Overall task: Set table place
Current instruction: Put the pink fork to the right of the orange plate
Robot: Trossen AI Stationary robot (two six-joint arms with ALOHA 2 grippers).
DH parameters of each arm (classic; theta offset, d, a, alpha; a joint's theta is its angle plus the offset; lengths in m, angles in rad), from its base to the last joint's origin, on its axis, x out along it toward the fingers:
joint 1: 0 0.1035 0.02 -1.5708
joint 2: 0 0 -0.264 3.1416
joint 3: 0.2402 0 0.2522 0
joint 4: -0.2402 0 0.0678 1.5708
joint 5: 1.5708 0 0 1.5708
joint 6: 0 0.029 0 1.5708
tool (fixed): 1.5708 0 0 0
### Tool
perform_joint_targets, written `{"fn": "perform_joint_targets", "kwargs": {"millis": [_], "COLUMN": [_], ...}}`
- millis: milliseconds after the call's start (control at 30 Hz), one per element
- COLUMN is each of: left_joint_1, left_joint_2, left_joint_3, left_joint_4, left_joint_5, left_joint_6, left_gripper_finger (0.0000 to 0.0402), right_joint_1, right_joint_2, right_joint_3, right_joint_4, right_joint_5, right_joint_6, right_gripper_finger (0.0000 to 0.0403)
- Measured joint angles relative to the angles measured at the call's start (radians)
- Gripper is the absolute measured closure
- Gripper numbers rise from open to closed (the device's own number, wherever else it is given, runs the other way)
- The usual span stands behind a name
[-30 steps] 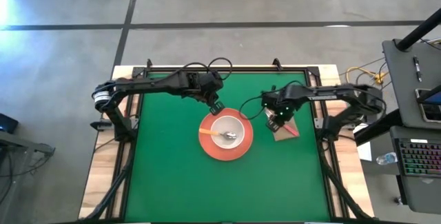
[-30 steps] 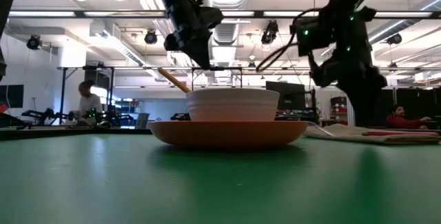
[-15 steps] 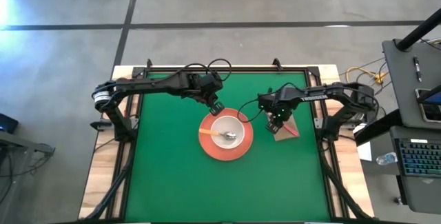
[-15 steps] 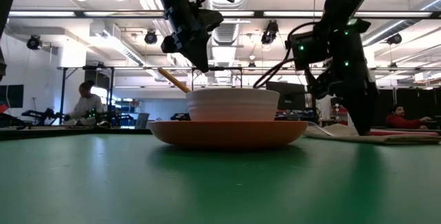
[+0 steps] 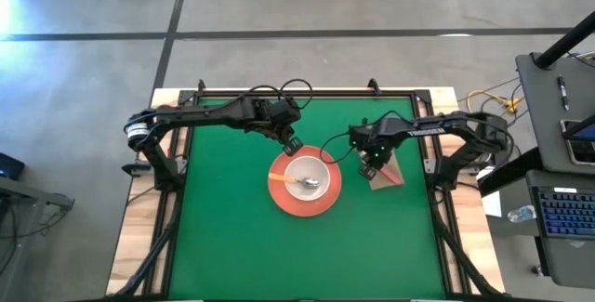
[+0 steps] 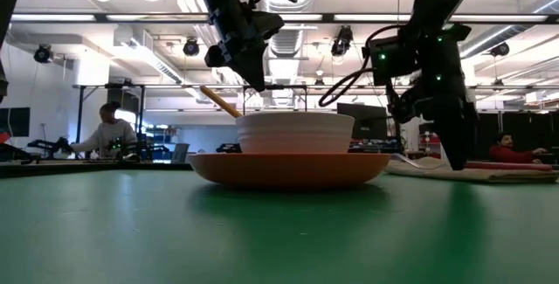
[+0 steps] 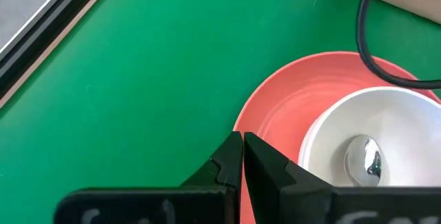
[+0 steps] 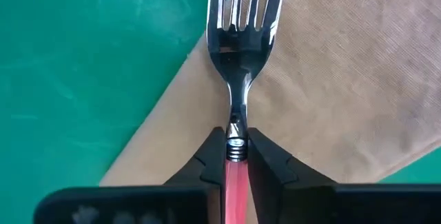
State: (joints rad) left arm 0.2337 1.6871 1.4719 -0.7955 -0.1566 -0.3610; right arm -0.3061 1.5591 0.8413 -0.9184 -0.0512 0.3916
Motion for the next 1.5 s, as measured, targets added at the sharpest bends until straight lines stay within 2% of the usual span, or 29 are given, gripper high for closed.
{"fn": "perform_joint_targets", "kwargs": {"millis": [233,367,467,567,767,867,1000,1267,1500], "left_joint_1": [0.0,0.001,0.002,0.007,0.009,0.009,0.009,0.009,0.009], "left_joint_2": [0.0,0.0,0.0,0.0,0.0,-0.001,-0.001,-0.001,-0.001], "left_joint_3": [-0.001,-0.002,-0.006,-0.009,-0.009,-0.009,-0.009,-0.012,-0.02], "left_joint_4": [0.002,0.003,0.013,0.02,0.029,0.029,0.029,0.028,0.028], "left_joint_5": [0.0,-0.002,-0.014,-0.02,-0.023,-0.024,-0.024,-0.024,-0.023], "left_joint_6": [0.001,0.001,0.001,0.005,0.038,0.053,0.053,0.065,0.095], "left_gripper_finger": [0.0402,0.0402,0.0402,0.0402,0.0402,0.0402,0.0402,0.0402,0.0402], "right_joint_1": [0.0,0.019,0.058,0.107,0.166,0.171,0.171,0.189,0.229], "right_joint_2": [-0.081,-0.178,-0.25,-0.271,-0.176,-0.114,-0.051,-0.009,0.009], "right_joint_3": [0.0,0.0,0.001,0.001,-0.001,0.0,0.002,0.003,0.003], "right_joint_4": [-0.027,0.009,0.078,0.129,0.175,0.261,0.265,0.38,0.379], "right_joint_5": [-0.03,-0.077,-0.079,-0.059,-0.032,-0.034,-0.03,-0.034,-0.027], "right_joint_6": [0.13,0.348,0.53,0.669,0.812,0.863,0.914,0.992,1.032], "right_gripper_finger": [0.0376,0.0376,0.0376,0.0376,0.0376,0.037,0.0362,0.0365,0.0354]}}
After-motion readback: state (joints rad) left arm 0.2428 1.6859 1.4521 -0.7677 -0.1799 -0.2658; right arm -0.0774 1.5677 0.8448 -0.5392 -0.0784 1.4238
